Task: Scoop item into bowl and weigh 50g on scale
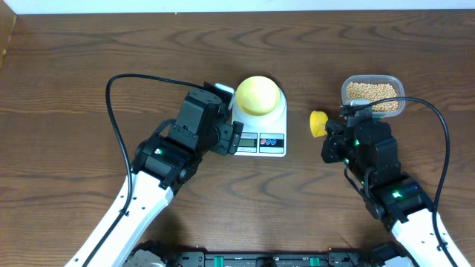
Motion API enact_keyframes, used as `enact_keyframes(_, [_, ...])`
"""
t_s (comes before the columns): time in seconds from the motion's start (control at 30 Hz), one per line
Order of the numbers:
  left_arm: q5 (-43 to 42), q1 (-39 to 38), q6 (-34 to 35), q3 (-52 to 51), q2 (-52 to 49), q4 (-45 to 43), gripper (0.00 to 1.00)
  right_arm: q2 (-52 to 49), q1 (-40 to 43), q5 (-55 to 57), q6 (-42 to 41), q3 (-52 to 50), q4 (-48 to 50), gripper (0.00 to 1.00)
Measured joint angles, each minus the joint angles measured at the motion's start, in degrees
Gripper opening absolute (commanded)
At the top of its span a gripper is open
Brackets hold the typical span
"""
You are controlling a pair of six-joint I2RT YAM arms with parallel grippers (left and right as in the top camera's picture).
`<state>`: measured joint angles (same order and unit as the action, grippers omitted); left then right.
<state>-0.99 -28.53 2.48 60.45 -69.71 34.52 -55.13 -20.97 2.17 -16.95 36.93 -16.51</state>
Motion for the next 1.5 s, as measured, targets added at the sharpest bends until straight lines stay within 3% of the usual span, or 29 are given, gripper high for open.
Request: enact_keyframes(1.5, [0.0,0.0,0.0,0.0,0.0,0.0,0.84,0.0,0.0,-0.6,9.0,0.0,-1.2,0.01])
